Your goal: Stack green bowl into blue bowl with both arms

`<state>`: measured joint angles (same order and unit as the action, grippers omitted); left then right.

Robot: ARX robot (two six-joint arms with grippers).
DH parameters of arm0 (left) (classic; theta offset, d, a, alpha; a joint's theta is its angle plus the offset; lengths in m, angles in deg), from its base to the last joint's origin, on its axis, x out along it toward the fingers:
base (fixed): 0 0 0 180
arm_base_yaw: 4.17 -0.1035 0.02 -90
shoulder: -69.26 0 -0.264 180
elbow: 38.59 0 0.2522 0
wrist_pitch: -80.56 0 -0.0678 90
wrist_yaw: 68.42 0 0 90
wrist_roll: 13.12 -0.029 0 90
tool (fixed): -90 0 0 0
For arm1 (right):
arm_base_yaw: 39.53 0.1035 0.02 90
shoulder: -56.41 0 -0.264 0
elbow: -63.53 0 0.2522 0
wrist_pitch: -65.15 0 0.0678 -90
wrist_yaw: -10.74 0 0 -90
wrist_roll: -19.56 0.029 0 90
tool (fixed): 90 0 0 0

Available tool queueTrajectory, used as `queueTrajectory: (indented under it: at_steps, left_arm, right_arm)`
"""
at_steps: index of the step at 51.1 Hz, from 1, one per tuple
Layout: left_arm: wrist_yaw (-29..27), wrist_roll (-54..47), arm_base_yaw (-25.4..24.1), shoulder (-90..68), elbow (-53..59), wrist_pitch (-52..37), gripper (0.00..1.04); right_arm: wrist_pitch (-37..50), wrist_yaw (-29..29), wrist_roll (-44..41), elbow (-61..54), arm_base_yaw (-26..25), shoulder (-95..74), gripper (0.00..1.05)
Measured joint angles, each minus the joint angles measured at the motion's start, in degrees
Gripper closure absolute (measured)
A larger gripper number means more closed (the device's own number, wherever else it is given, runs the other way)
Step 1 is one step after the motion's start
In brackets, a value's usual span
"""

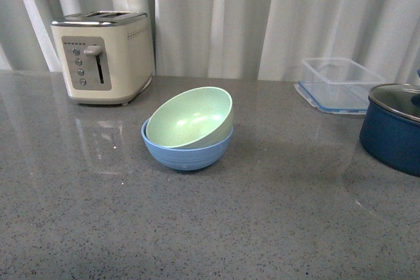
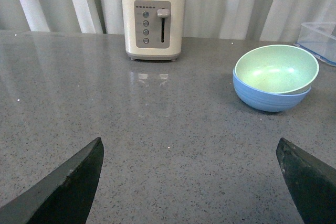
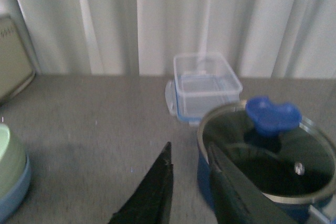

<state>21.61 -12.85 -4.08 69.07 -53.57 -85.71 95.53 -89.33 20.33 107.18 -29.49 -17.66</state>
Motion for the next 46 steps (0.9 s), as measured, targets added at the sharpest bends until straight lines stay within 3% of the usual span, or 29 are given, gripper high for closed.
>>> queueTrajectory:
  at_steps: [6,25,28,46]
  left_arm:
    - [-0.04,0.02,0.0,0.0,0.0,0.0,0.07]
    - [-0.04,0.0,0.0,0.0,0.0,0.0,0.07]
    - [-0.04,0.0,0.0,0.0,0.0,0.0,0.07]
    - [-0.04,0.02,0.0,0.0,0.0,0.0,0.07]
  right_arm:
    - [1.46,1.68,-0.68,-6.93,-1.55,3.85,1.04]
    - [1.22,5.68,-0.61,-19.54,-5.53,17.92,1.04]
    - [-0.02,9.55,-0.63,-21.27,-8.11,20.7,1.04]
    - [-7.69,9.92,-0.63,-26.38,-9.9,33.66,1.04]
